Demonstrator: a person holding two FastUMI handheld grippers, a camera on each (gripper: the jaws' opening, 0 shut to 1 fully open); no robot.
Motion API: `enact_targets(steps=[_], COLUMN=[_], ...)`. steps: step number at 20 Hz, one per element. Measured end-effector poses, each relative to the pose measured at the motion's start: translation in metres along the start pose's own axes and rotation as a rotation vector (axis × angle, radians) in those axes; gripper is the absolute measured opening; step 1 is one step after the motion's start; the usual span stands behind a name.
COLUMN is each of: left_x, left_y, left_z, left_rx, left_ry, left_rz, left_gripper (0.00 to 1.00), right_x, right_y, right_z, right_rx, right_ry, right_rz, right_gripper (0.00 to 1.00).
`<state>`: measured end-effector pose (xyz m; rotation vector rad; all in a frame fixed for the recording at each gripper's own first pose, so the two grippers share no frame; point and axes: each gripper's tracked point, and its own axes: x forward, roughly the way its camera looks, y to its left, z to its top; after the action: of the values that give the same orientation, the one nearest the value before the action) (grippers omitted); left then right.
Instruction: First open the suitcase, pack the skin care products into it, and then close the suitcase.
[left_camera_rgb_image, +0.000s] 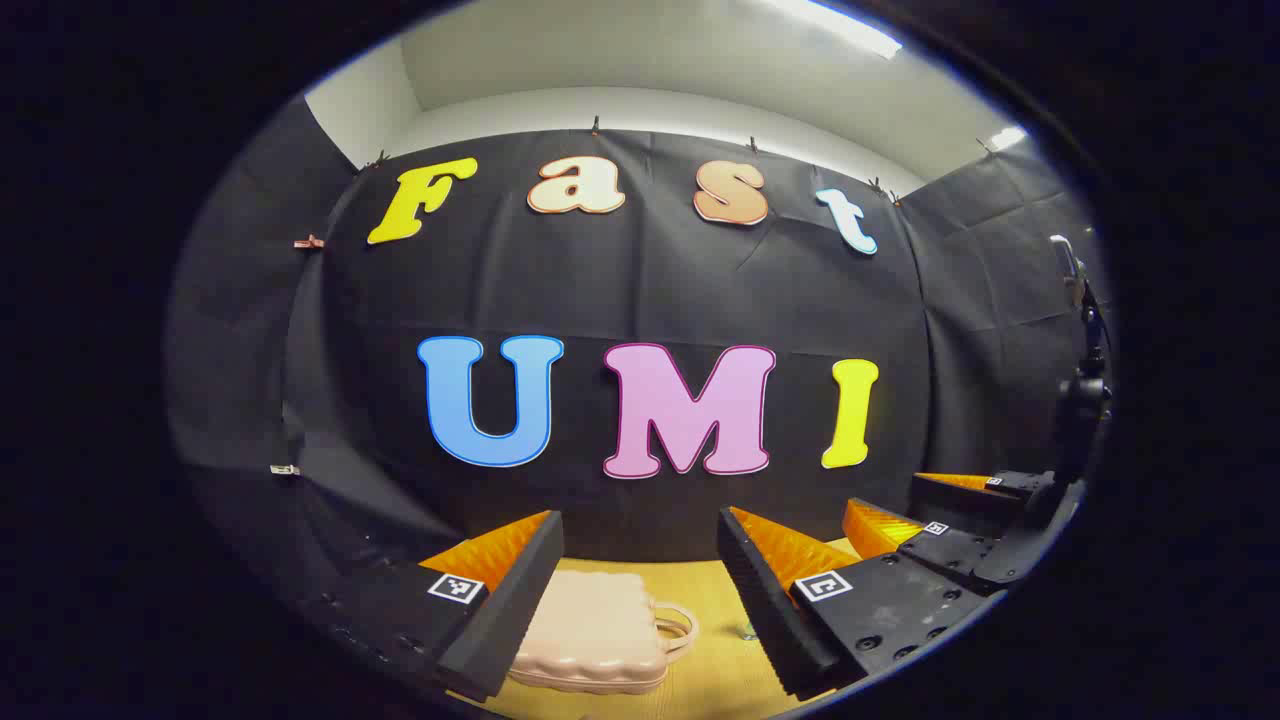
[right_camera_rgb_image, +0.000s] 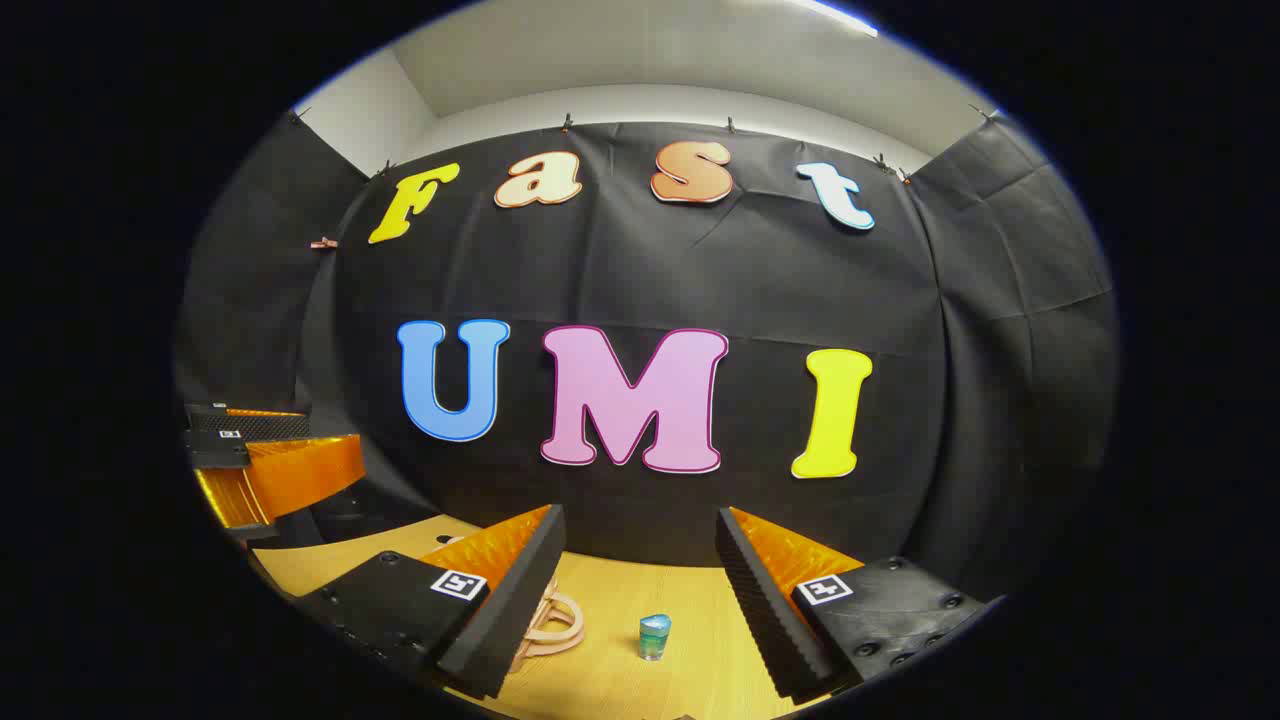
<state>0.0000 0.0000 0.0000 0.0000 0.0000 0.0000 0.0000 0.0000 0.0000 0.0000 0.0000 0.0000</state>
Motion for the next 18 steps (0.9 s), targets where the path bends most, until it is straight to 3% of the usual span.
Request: enact_targets(steps=[7, 18], left_x=[0.002, 0.016], left_y=[-0.001, -0.021], left_z=[-0.005, -0.027], left_rx=[-0.005, -0.033], left_ry=[-0.007, 0.029], left_rz=[-0.007, -0.089], left_gripper=[0.97, 0.97], right_x=[-0.006, -0.032], right_y=[-0.018, -0.047], right_z=[0.011, 0.012], right_rx=[-0.009, -0.04], right_ry=[-0.031, -0.03], right_rz=[-0.058, -0.131], right_gripper=[0.96, 0.96])
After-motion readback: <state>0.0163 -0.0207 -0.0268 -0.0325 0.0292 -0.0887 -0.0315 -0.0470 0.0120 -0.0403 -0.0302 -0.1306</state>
